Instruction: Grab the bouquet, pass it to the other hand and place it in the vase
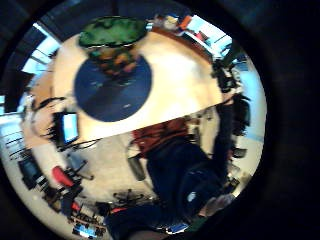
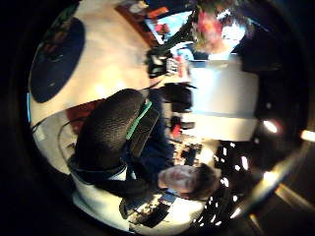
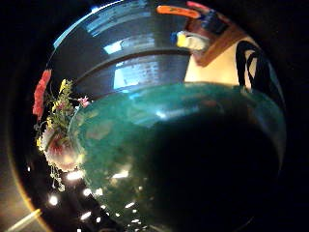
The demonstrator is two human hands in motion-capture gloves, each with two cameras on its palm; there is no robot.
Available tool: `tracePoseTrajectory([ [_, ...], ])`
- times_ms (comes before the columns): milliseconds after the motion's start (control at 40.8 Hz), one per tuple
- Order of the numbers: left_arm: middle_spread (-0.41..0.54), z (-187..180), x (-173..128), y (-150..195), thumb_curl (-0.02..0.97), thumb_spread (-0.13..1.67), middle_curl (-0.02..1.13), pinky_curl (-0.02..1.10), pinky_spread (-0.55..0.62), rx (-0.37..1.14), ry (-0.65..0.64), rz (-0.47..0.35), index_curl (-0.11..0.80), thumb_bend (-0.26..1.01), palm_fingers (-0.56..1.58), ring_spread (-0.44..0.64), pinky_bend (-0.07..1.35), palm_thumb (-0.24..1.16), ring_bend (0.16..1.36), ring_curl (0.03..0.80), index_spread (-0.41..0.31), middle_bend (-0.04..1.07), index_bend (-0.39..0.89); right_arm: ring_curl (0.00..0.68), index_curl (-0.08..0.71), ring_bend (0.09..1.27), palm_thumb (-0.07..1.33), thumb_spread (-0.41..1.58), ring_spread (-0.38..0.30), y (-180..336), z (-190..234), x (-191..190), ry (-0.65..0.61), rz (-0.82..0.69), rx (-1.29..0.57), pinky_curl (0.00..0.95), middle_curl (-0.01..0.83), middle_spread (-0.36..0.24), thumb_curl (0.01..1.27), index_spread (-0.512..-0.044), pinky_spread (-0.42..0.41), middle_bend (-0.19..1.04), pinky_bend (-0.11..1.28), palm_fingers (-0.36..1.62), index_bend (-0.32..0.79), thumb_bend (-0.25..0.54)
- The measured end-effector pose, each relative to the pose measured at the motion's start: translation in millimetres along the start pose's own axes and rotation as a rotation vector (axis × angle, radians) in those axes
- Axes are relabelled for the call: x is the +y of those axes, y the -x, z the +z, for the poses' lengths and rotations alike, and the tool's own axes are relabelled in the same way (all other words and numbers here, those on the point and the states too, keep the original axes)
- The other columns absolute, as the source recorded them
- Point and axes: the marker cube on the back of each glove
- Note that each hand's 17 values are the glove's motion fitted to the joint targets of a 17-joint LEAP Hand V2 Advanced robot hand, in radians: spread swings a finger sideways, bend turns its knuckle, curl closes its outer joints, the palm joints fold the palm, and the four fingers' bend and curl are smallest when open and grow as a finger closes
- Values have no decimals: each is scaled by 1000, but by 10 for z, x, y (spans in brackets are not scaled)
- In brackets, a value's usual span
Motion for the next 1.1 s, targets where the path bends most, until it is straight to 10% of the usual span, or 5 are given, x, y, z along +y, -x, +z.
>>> tracePoseTrajectory([
  [294,285,132,-592,-407,307,1027,317,382,456,582,118,34,287,-28,99,378,432,268,544,276,66,165,60,546,569,681,922,1017,-217,814,377,262,324,-82,-294,475,652,-165,331,-228,-257,620,497,1297,443,25],
  [785,288,475,-697,-911,339,887,334,389,441,649,14,145,233,-22,88,350,542,338,635,296,106,220,130,565,616,707,1021,973,-210,1233,1055,753,541,-114,-392,487,673,-146,391,-216,-251,656,526,1292,453,-13],
  [956,178,583,-742,-988,355,894,350,355,346,739,-142,99,272,-10,318,212,468,433,623,290,66,243,193,567,628,709,1032,962,-210,1335,1224,954,511,-115,-391,488,677,-144,407,-218,-250,662,530,1289,454,-14],
  [1103,-61,591,-808,-947,390,911,391,348,-49,768,-279,58,334,49,1051,-103,446,623,595,290,-85,386,267,566,634,703,1032,971,-209,1344,1326,1012,519,-103,-412,488,677,-142,424,-217,-249,666,538,1281,443,-16],
])
